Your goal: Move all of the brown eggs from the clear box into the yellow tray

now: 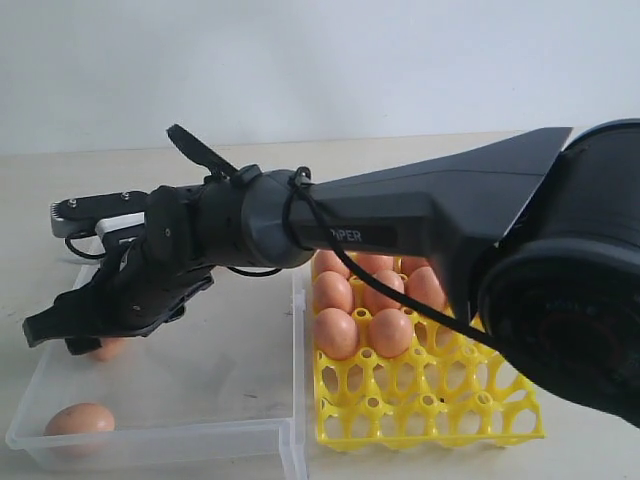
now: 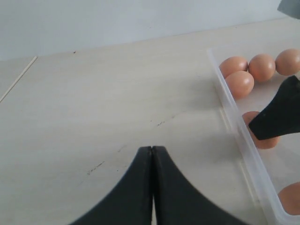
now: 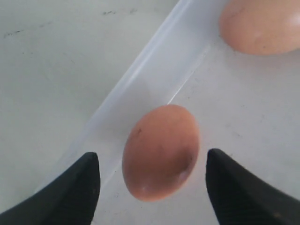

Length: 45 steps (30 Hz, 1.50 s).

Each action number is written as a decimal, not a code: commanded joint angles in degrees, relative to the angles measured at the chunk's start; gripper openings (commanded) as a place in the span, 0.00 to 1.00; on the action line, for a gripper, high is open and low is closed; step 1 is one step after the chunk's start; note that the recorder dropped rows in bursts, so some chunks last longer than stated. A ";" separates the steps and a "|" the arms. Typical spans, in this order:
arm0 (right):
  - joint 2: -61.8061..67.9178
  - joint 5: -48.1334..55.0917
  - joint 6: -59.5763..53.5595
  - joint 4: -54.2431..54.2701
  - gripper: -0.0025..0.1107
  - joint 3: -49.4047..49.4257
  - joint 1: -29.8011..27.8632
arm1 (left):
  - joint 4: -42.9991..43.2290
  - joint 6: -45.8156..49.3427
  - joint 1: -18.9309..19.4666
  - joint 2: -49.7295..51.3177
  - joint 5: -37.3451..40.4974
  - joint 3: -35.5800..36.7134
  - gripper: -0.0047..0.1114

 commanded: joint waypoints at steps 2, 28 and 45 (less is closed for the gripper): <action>-0.17 -1.12 0.36 -1.10 0.57 -0.43 -0.91 | -0.14 -0.26 -0.33 -0.32 -0.52 -0.23 0.04; -14.01 -38.78 -12.66 -3.31 0.02 28.64 -2.44 | -0.14 -0.26 -0.33 -0.32 -0.52 -0.23 0.04; -37.21 -73.99 -11.00 5.27 0.02 74.71 -8.59 | -0.14 -0.26 -0.33 -0.32 -0.52 -0.23 0.04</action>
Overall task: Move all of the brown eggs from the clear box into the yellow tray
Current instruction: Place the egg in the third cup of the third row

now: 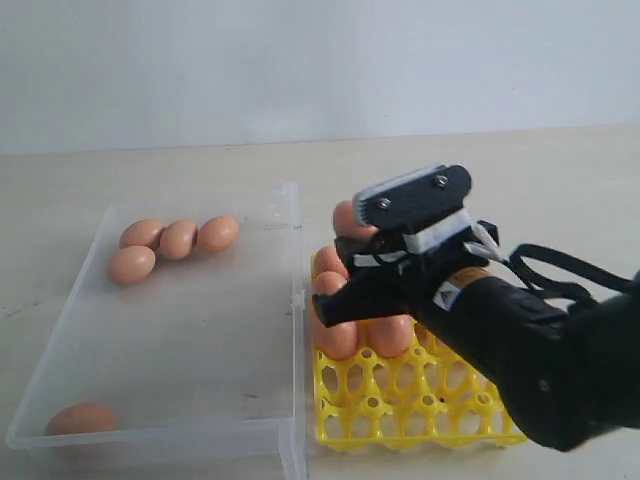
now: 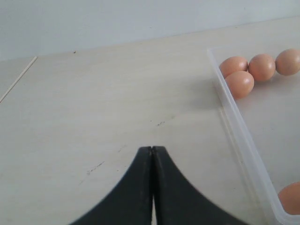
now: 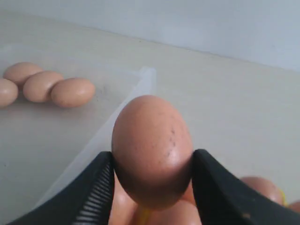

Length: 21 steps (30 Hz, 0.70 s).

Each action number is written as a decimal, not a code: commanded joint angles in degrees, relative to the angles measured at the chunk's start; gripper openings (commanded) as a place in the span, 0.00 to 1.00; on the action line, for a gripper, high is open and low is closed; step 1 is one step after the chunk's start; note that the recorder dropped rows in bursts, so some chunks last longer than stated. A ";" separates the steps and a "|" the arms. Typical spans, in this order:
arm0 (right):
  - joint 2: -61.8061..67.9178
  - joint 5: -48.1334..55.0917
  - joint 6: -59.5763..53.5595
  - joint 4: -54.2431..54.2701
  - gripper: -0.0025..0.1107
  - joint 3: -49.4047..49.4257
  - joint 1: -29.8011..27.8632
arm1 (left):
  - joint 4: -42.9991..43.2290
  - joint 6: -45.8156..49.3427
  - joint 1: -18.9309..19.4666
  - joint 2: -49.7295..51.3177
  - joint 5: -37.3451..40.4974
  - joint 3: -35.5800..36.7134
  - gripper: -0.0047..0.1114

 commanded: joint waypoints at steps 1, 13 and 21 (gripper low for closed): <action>-1.47 -5.33 5.44 1.24 0.02 6.12 -0.34 | -0.14 -0.26 -0.33 -0.32 -0.52 -0.23 0.04; 0.67 -6.94 18.61 0.71 0.02 10.20 -0.34 | -0.14 -0.26 -0.33 -0.32 -0.52 -0.23 0.04; 1.65 -6.40 20.16 1.76 0.02 11.15 -0.34 | -0.14 -0.26 -0.33 -0.32 -0.52 -0.23 0.04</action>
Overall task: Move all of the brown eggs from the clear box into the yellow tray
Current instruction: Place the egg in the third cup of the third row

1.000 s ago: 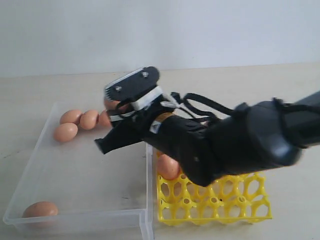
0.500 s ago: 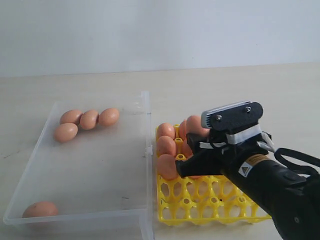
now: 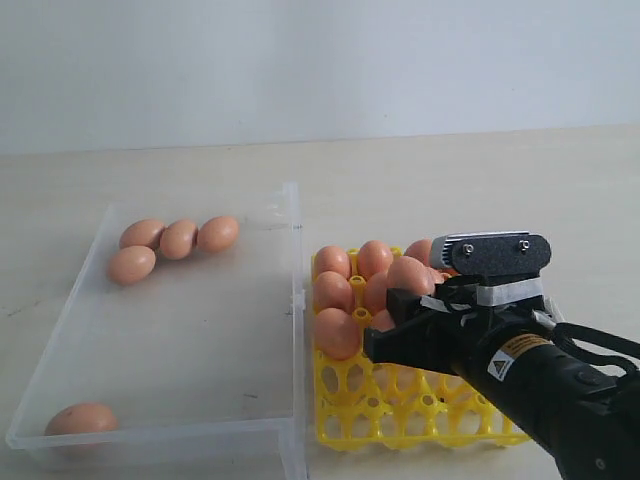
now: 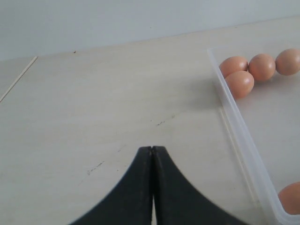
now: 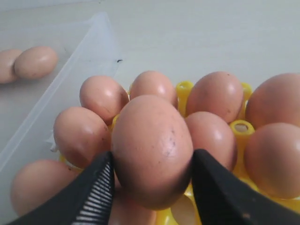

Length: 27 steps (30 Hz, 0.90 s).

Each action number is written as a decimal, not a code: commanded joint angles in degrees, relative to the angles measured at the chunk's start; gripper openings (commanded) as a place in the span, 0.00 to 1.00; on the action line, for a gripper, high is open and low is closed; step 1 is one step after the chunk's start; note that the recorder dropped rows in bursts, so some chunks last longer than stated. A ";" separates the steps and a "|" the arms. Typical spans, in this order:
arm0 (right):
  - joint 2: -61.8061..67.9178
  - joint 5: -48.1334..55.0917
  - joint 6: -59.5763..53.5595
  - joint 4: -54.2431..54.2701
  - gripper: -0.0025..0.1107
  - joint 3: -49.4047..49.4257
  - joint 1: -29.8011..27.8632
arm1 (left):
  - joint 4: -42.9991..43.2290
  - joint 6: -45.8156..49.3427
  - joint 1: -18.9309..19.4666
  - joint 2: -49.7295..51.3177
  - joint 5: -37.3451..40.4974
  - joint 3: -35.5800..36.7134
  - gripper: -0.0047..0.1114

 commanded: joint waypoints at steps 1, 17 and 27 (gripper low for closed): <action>0.15 -1.01 0.51 0.42 0.02 1.33 -0.34 | -0.14 -0.26 -0.33 -0.32 -0.52 -0.23 0.04; -0.97 -3.32 1.76 -2.78 0.15 5.17 -0.21 | -0.14 -0.26 -0.33 -0.32 -0.52 -0.23 0.04; -3.92 -3.32 -2.76 0.07 0.63 5.59 -0.21 | -0.14 -0.26 -0.33 -0.32 -0.52 -0.23 0.04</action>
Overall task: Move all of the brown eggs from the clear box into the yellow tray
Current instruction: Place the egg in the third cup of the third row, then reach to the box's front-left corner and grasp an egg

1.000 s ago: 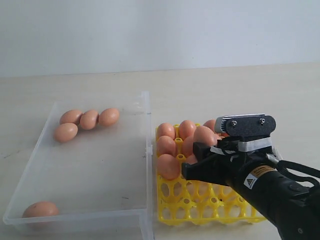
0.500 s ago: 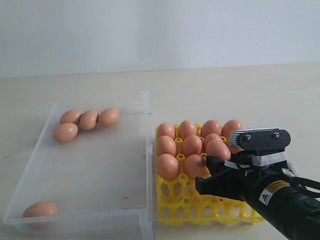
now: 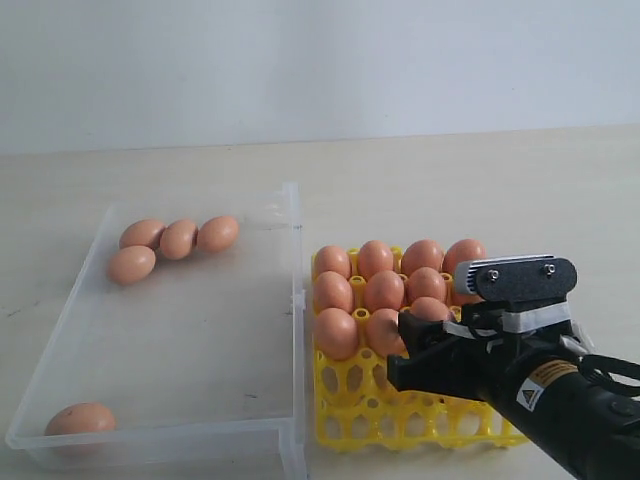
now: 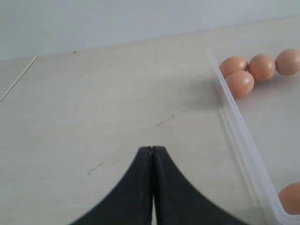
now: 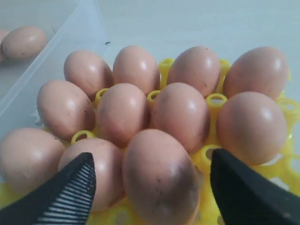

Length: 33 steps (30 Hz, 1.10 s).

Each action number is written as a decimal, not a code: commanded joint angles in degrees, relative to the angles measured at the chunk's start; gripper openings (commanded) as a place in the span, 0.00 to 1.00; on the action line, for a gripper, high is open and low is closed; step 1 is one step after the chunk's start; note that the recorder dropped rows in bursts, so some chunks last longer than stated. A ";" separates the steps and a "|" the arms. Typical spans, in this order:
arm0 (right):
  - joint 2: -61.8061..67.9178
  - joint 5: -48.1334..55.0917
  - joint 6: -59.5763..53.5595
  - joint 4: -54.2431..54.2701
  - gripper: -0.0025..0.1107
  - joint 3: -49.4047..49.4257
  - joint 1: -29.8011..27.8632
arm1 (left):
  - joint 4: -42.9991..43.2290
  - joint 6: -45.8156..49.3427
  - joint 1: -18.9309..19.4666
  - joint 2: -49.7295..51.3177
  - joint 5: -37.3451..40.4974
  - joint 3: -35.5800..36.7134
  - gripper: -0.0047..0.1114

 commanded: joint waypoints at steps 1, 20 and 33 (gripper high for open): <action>-4.93 -0.95 -5.59 1.14 0.62 0.94 -0.21 | -0.14 -0.26 -0.33 -0.32 -0.52 -0.23 0.04; 16.66 98.44 -21.51 -6.47 0.58 -74.30 7.90 | -0.14 -0.26 -0.33 -0.32 -0.52 -0.23 0.04; 35.93 106.48 -25.95 -6.94 0.58 -97.93 10.75 | -0.14 -0.26 -0.33 -0.32 -0.52 -0.23 0.04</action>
